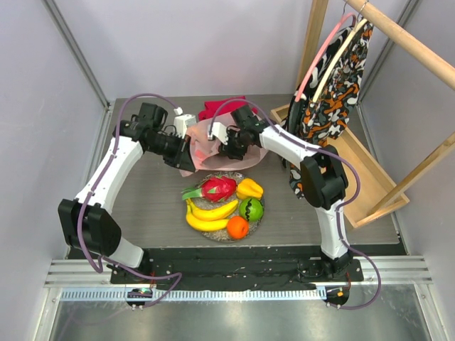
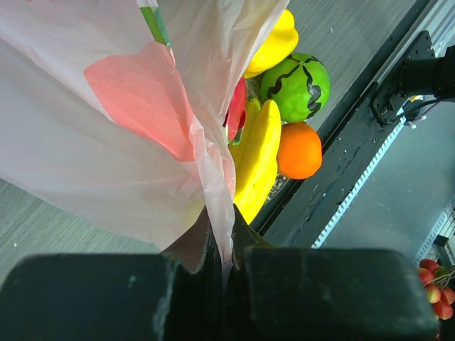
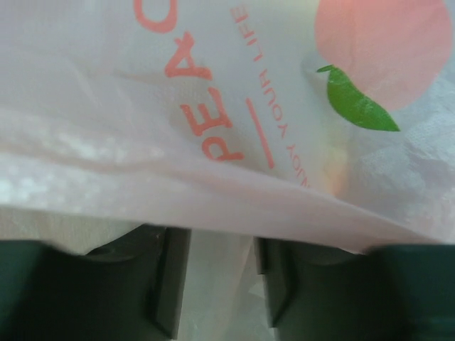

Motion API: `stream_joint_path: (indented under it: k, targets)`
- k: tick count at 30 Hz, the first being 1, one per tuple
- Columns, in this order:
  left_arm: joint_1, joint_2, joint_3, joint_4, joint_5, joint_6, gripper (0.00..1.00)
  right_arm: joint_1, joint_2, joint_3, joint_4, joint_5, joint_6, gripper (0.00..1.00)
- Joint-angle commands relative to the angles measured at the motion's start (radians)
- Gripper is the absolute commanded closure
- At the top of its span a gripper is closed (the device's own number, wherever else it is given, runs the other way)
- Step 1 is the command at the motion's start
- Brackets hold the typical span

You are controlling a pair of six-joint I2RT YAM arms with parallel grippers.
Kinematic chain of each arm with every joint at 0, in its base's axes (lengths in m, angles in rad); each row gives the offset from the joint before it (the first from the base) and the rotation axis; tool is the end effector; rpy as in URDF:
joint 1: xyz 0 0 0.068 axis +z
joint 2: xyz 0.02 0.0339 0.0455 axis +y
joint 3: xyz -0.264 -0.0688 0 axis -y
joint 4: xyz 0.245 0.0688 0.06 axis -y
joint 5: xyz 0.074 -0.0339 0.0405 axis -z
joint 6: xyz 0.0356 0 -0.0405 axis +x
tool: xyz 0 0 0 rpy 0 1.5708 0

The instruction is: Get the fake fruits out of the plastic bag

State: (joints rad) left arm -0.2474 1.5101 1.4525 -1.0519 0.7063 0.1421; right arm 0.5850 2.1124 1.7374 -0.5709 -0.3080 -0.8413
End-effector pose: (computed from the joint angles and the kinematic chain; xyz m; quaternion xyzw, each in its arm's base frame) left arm 0.2823 -0.0951 0.3323 0.2543 0.8809 -0.3475 0.1965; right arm 0.3852 0.2681 0.2183 -0.6508 0.6803 0.1059 0.3199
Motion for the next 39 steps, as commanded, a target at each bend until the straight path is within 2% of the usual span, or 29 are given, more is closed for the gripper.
stream_joint_path:
  k: [1,3,8,16,23,25,26,28,30,31,39]
  targets:
    - [-0.003,0.002,0.028,-0.008,-0.001,0.017,1.0,-0.004,-0.029,0.04,0.06,-0.037,-0.068,0.41]
    - [-0.003,0.004,0.028,-0.007,0.001,0.016,1.0,-0.005,-0.019,0.037,0.06,-0.042,-0.102,0.35]
    - [-0.001,0.013,0.043,-0.011,0.002,0.019,1.0,-0.008,0.021,0.057,0.057,-0.043,-0.191,0.31]
    - [-0.003,0.028,0.052,-0.02,0.012,0.024,1.0,-0.037,0.145,0.212,0.0,-0.033,-0.214,0.19]
    - [-0.003,0.041,0.057,-0.028,0.01,0.031,1.0,-0.074,0.383,0.593,-0.308,-0.06,-0.257,0.18]
    - [-0.001,0.047,0.057,-0.028,0.009,0.028,1.0,-0.077,0.417,0.643,-0.382,-0.059,-0.284,0.21]
    - [-0.003,0.045,0.058,-0.026,0.009,0.028,1.0,-0.079,0.431,0.665,-0.398,-0.056,-0.297,0.28]
    - [-0.003,0.047,0.062,-0.026,0.005,0.028,1.0,-0.079,0.42,0.656,-0.42,-0.054,-0.312,0.36]
    - [-0.003,0.047,0.068,-0.025,0.002,0.027,1.0,-0.079,0.371,0.61,-0.411,-0.062,-0.311,0.47]
    - [-0.001,0.048,0.069,-0.017,-0.004,0.024,1.0,-0.079,0.347,0.587,-0.402,-0.065,-0.294,0.5]
    - [-0.003,0.081,0.118,0.062,-0.064,-0.019,1.0,-0.076,0.007,0.308,-0.319,-0.12,-0.183,0.54]
